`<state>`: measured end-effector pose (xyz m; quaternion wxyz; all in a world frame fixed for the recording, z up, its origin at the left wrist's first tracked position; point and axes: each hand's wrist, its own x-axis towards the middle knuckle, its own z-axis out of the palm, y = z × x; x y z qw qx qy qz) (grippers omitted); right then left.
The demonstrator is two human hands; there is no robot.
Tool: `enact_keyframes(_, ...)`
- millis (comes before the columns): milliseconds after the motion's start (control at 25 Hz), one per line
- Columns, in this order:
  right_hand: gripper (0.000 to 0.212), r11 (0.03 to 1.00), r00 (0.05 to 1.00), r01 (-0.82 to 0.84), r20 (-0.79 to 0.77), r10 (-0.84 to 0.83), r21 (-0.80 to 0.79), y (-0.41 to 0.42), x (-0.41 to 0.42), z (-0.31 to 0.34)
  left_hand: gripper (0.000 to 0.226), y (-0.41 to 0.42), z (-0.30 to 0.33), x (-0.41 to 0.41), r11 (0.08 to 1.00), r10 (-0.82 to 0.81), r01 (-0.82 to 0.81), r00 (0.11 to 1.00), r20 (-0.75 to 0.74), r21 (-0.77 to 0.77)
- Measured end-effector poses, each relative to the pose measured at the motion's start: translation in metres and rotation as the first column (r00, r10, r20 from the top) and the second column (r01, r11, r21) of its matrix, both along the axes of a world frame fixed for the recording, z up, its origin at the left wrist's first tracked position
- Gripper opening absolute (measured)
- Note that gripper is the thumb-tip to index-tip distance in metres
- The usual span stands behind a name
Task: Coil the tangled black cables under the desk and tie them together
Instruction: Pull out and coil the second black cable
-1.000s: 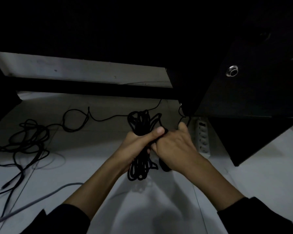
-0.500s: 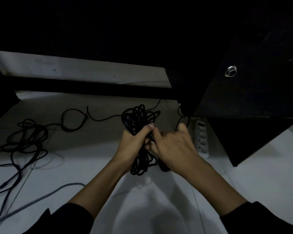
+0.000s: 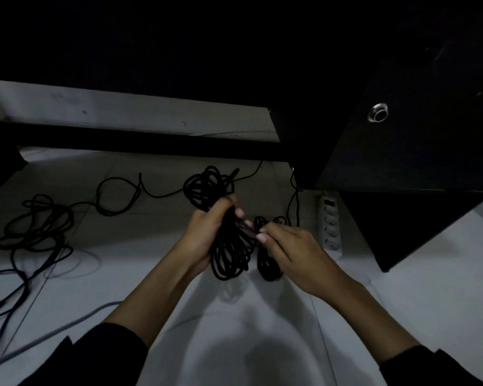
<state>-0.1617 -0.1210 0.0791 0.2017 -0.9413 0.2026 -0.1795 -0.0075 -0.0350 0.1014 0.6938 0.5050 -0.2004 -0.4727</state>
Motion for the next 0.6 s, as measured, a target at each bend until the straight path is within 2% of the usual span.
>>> enact_keyframes(80, 0.031, 1.0, 0.998, -0.017, -0.057, 0.016, -0.011, -0.005, -0.004, -0.005, 0.036, -0.001, 0.0, 0.0, 1.0, -0.013, 0.013, 1.0, 0.006, 0.027)
enact_keyframes(240, 0.035, 0.986, 0.993, -0.032, -0.115, 0.012, -0.166, -0.016, -0.01, -0.005, 0.032, 0.0, 0.0, 0.006, 0.99, -0.089, 0.075, 0.989, 0.116, 0.123)
enact_keyframes(400, 0.041, 0.966, 0.992, -0.02, -0.127, -0.014, -0.259, -0.028, -0.015, -0.001, 0.028, 0.001, 0.001, 0.014, 0.978, -0.152, 0.135, 0.983, 0.1, 0.16)
enact_keyframes(520, 0.033, 0.958, 0.998, -0.015, -0.062, -0.002, -0.285, -0.038, -0.018, -0.001, 0.03, 0.001, -0.006, 0.019, 0.959, -0.2, 0.145, 0.955, 0.221, 0.243)
enact_keyframes(600, 0.025, 0.96, 0.999, -0.035, -0.042, 0.025, -0.278, -0.041, -0.018, 0.002, 0.031, 0.001, -0.011, 0.022, 0.931, -0.274, 0.159, 0.898, 0.343, 0.328)
